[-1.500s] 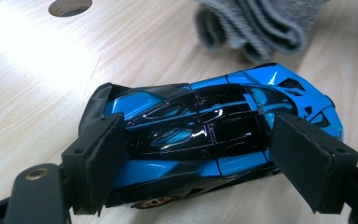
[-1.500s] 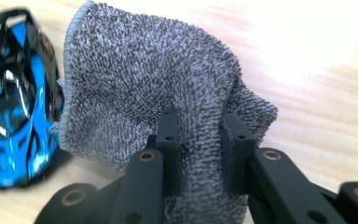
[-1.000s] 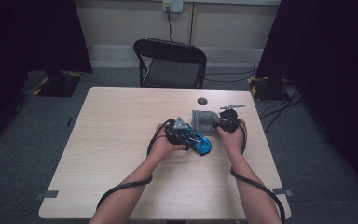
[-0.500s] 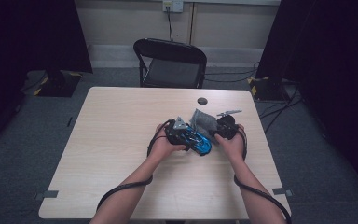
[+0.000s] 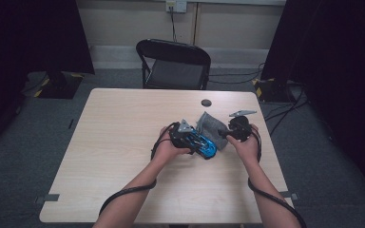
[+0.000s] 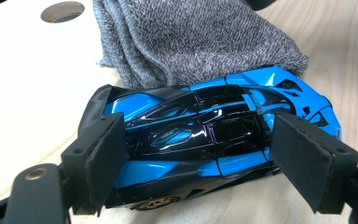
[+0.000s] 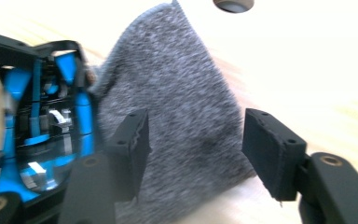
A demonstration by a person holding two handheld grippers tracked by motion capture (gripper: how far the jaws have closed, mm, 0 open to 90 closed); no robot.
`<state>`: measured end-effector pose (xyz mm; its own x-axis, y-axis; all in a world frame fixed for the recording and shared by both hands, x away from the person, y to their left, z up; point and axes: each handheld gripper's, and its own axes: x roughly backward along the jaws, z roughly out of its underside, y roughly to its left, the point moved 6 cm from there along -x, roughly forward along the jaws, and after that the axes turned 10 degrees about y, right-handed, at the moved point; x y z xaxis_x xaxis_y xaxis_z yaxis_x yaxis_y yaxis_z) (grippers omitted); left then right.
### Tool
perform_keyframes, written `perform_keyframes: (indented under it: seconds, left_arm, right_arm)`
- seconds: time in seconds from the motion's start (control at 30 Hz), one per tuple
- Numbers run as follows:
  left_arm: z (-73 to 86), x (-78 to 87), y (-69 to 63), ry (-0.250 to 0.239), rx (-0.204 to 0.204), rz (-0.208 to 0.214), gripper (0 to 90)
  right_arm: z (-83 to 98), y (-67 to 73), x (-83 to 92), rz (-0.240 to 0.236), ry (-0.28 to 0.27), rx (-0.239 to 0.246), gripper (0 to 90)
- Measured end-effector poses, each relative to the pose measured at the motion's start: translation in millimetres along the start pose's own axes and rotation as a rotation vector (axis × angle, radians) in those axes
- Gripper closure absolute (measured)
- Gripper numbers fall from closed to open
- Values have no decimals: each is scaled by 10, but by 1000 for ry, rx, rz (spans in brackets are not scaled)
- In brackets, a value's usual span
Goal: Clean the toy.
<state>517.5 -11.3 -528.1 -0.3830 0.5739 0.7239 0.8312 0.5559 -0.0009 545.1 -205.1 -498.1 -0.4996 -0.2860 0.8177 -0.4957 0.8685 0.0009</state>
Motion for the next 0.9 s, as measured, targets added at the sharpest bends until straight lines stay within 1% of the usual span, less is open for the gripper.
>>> perform_keyframes:
  seconds: [0.03, 0.1, 0.13, 0.2, 0.3, 0.37, 0.47, 0.5, 0.53, 0.57, 0.6, 0.63, 0.7, 0.73, 0.77, 0.83, 0.87, 0.9]
  left_arm:
    - [0, 0, 0, 0, -1, 2, 186]
    - [0, 1, 1, -1, -2, 4, 186]
    - [1, 1, 3, -1, -2, 4, 186]
    - [2, 2, 4, -1, -3, 5, 186]
    - [3, 1, 5, -4, -4, 6, 186]
    - [4, 2, 7, -3, -5, 5, 186]
    - [3, 2, 6, -2, -4, 4, 186]
    - [3, 2, 7, -2, -5, 3, 186]
    - [2, 1, 8, -3, -4, 2, 186]
    - [2, 1, 9, -2, -5, 2, 186]
    - [3, 2, 9, -1, -5, 2, 186]
    - [3, 1, 7, -5, -4, 3, 186]
    - [8, 1, 4, -9, -5, 6, 186]
    - [8, 1, 4, -12, -5, 6, 186]
    - [9, 1, 5, -13, -6, 6, 186]
    - [10, 1, 7, -12, -7, 7, 186]
    - [8, 0, 5, -13, -5, 8, 186]
    - [7, 0, 6, -13, -6, 10, 186]
  right_arm:
    - [-3, -15, -27, 1, 8, 1, 395]
    - [6, -18, -99, -10, 21, 8, 374]
    - [20, -13, -140, -9, 35, 14, 362]
    - [56, 18, -224, -21, 58, 23, 337]
    - [91, 61, -310, -6, 75, 42, 335]
    - [98, 90, -342, 13, 85, 53, 395]
    - [80, 139, -354, 19, 112, 33, 553]
    - [68, 161, -348, 20, 127, 28, 633]
    - [52, 188, -345, 16, 141, 33, 673]
    - [37, 205, -340, 25, 153, 37, 701]
    - [24, 211, -335, 33, 159, 29, 719]
    - [7, 211, -326, 29, 151, -3, 730]
    - [-46, 195, -303, -8, 106, -76, 737]
    - [-77, 178, -288, -11, 87, -96, 738]
    - [-109, 164, -276, -7, 75, -109, 738]
    - [-177, 159, -267, -18, 58, -126, 738]
    - [-206, 164, -275, -21, 58, -127, 738]
    - [-231, 180, -299, -26, 65, -113, 738]
